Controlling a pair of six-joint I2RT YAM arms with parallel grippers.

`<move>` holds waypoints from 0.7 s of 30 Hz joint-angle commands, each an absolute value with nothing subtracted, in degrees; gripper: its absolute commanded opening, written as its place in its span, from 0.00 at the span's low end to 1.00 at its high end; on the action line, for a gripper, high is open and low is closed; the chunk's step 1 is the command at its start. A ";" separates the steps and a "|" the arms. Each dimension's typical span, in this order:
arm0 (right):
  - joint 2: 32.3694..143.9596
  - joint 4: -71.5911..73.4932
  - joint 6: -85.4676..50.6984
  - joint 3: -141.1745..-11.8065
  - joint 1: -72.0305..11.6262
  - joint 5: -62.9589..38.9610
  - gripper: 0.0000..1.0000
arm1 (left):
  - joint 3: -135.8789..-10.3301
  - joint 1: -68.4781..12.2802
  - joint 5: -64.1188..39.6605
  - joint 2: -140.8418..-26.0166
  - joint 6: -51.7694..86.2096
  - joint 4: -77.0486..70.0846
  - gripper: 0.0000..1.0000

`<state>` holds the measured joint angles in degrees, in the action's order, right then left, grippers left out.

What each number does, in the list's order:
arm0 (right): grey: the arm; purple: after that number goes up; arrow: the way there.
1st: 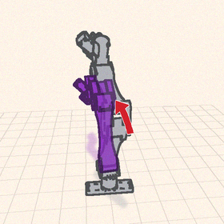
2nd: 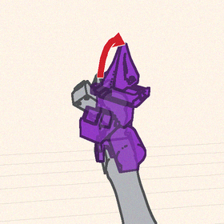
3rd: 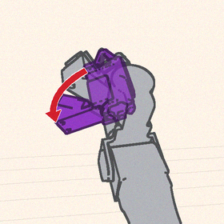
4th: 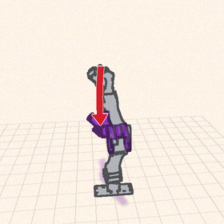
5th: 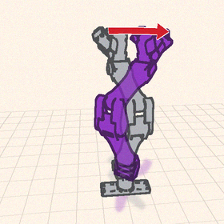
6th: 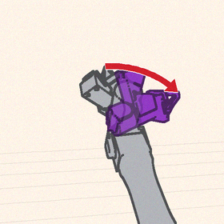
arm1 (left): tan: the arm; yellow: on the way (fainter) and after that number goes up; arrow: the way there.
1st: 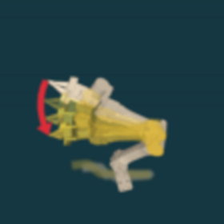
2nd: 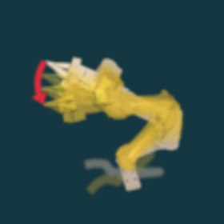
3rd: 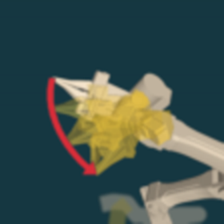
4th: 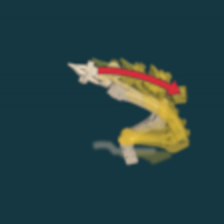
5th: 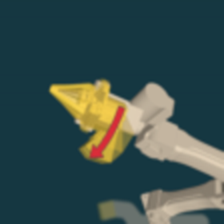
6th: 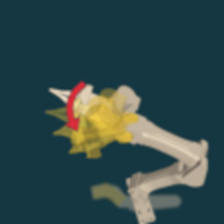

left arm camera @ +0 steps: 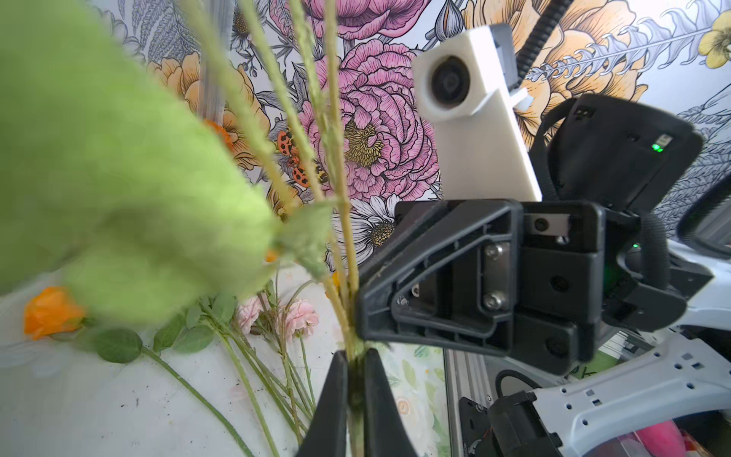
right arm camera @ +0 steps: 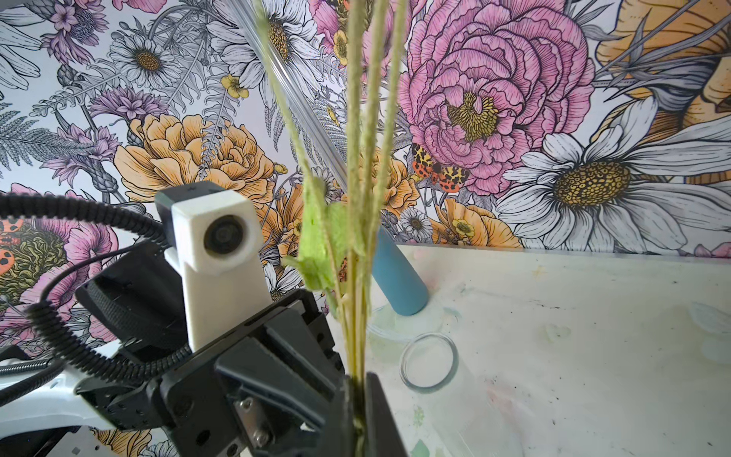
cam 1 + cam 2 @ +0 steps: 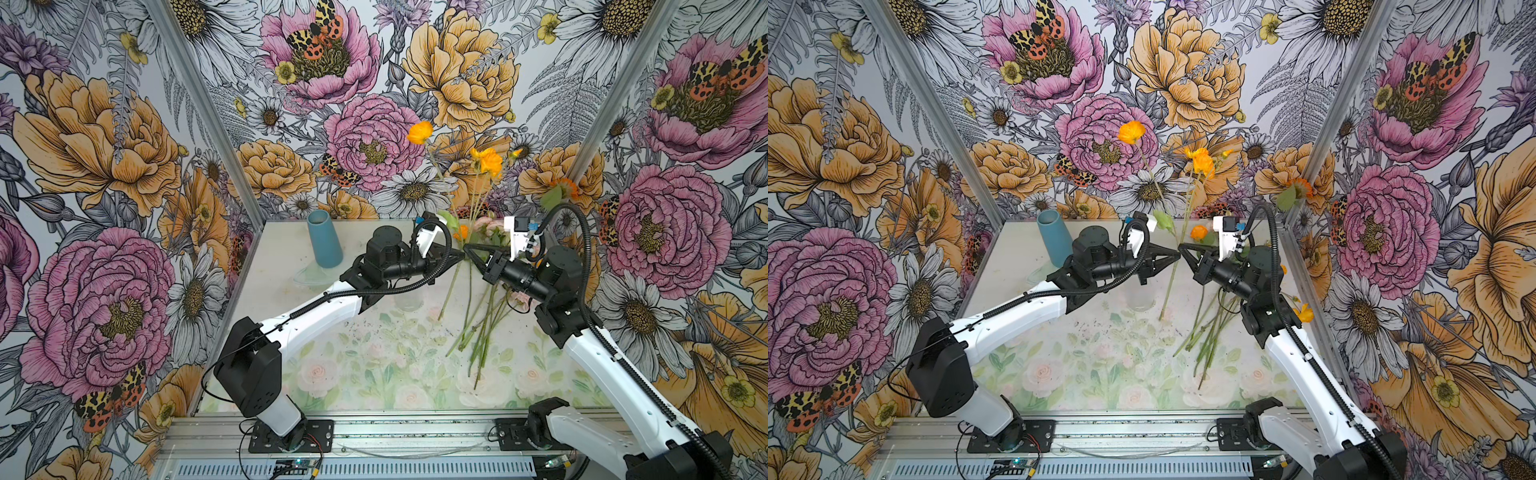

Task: Arrange flowers in a vase
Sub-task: Place the flower in the vase.

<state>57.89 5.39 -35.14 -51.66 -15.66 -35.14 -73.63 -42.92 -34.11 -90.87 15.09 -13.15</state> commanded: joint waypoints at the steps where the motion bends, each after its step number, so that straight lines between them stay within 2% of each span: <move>1: 58.03 3.89 -33.64 -54.03 -16.09 -32.03 0.50 | -72.93 -41.98 -36.40 -90.44 15.50 -14.85 0.00; 3: 57.86 1.71 -32.99 -54.56 -16.16 -30.25 0.68 | -72.06 -41.08 -35.47 -89.73 15.41 -14.85 0.00; 4: 57.70 0.84 -32.59 -54.74 -16.09 -29.73 0.74 | -71.55 -40.50 -34.82 -89.27 15.19 -14.86 0.00; 6: 57.36 -0.36 -32.00 -54.55 -16.06 -29.30 0.80 | -70.74 -39.30 -33.60 -88.64 14.88 -14.85 0.00; 18: 54.06 -5.02 -29.83 -53.30 -16.80 -30.56 0.82 | -69.90 -34.15 -26.78 -83.17 8.62 -11.78 0.00; 21: 53.94 -8.15 -28.17 -52.81 -18.20 -26.58 0.89 | -69.85 -33.06 -23.13 -80.89 6.87 -11.90 0.00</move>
